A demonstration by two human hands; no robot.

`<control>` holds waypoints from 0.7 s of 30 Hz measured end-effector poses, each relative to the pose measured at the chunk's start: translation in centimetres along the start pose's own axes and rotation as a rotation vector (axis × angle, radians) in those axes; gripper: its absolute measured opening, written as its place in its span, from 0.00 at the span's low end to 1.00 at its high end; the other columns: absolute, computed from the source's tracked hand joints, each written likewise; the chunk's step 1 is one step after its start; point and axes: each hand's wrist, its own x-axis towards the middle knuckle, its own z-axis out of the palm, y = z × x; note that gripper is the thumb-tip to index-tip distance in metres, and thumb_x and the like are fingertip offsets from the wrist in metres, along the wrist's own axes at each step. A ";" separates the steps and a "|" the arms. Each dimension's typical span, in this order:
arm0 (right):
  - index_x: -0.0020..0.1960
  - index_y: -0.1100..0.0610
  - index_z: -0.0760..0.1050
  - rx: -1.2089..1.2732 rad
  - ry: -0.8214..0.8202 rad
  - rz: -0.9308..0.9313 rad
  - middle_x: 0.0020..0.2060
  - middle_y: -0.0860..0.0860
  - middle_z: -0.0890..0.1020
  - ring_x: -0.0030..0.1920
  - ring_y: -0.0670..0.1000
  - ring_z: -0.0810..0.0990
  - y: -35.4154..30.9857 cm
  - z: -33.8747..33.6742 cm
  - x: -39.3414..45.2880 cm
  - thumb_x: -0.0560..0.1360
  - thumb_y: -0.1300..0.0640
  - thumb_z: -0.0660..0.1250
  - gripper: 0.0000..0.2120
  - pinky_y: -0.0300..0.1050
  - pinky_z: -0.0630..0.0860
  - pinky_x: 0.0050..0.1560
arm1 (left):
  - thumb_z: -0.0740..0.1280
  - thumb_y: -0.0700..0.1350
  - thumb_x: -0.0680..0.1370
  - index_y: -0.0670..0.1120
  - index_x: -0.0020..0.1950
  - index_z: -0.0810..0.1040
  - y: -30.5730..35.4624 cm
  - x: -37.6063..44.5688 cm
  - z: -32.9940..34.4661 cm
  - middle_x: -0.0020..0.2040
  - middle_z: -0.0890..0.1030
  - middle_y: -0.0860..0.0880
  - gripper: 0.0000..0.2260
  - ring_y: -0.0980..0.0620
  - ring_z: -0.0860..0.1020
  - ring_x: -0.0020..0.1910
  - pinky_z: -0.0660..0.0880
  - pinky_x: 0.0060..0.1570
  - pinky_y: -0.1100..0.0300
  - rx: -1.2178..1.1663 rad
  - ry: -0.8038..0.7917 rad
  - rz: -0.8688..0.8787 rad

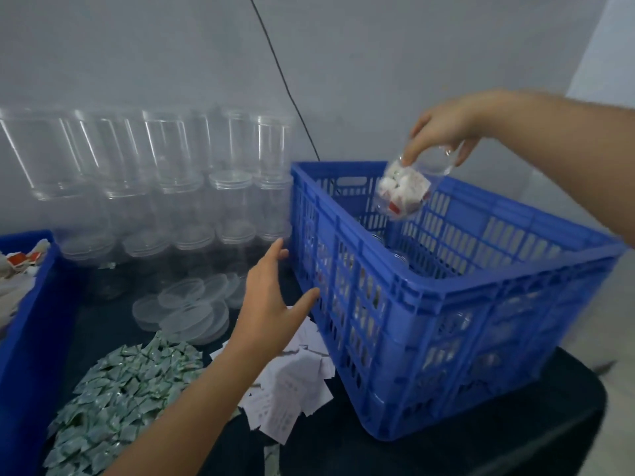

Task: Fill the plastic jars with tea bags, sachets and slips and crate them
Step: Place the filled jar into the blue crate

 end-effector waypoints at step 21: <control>0.81 0.50 0.52 -0.574 -0.776 0.122 0.78 0.57 0.60 0.66 0.59 0.77 9.8 14.5 8.4 0.72 0.48 0.78 0.48 0.51 0.79 0.62 | 0.69 0.49 0.75 0.54 0.76 0.55 -3.4 3.3 1.1 0.63 0.66 0.63 0.34 0.64 0.63 0.63 0.62 0.58 0.67 0.065 0.004 -0.030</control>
